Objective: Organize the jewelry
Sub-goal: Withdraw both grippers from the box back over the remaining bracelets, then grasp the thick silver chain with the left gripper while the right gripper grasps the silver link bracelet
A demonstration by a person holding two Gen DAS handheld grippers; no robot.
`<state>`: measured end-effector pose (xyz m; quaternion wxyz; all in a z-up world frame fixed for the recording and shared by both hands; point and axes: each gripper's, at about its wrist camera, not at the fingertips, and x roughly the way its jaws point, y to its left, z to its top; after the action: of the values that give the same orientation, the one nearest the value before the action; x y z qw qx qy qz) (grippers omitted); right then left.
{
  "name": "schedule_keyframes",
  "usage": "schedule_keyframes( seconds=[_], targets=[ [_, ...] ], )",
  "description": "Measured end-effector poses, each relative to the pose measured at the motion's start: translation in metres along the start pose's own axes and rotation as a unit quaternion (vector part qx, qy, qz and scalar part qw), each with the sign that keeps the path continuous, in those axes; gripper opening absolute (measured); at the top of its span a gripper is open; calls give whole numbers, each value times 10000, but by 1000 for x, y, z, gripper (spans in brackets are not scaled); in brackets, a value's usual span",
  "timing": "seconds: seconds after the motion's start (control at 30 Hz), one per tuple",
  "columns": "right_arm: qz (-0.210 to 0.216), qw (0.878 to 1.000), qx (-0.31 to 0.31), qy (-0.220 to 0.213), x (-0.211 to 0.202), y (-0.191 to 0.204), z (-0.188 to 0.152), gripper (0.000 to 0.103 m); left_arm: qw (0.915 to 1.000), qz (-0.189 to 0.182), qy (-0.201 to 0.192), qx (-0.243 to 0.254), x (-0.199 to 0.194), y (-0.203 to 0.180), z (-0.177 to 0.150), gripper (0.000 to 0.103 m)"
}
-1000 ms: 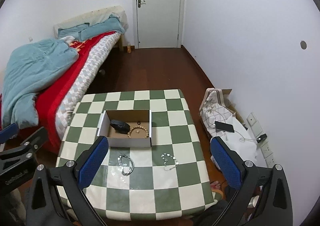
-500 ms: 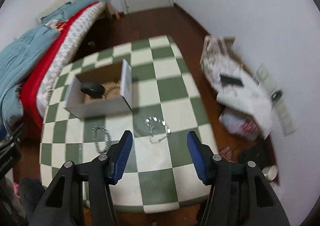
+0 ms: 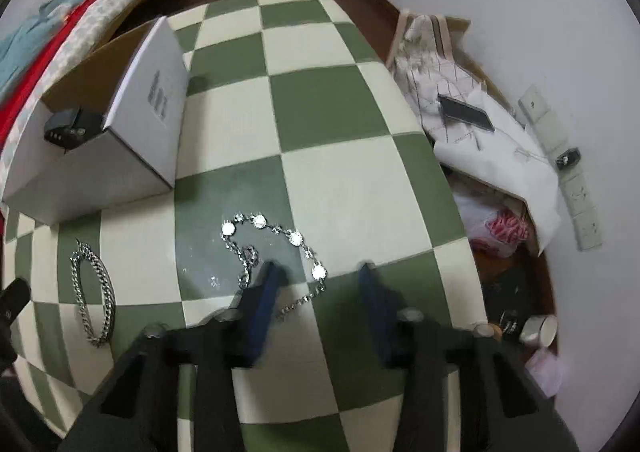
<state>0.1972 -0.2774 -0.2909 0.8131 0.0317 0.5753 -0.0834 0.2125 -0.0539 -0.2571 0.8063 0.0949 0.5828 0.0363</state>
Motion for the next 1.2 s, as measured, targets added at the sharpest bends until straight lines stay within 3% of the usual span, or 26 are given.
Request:
schedule_keyframes(
  seconds=[0.03,0.2,0.23,0.37,0.43,0.5,0.83,1.2],
  targets=[
    [-56,10000,-44,8,0,2,-1,6,9999,-74,80,34,4,-4,1,102],
    [20,9996,256,94,0,-18,-4,5,9986,-294,319,295,22,-26,2,100],
    [35,9994,320,110,0,-23,-5,5,9984,-320,303,343,23,-30,2,91],
    [246,9976,648,50,-7,-43,-9,5,9973,-623,120,359,21,-35,-2,71],
    [340,9967,741,-36,-15,-48,-9,5,9954,-893,69,333,17,-34,-2,27],
    [438,9958,794,-116,-24,-50,-8,5,9944,-952,72,459,15,-40,-2,6],
    [721,9934,701,-560,-78,-39,0,5,9932,-1154,-29,143,-6,-15,-8,5],
    [1159,9867,652,-932,-129,-29,8,5,9869,-1410,-786,-45,-82,21,7,5]
  ],
)
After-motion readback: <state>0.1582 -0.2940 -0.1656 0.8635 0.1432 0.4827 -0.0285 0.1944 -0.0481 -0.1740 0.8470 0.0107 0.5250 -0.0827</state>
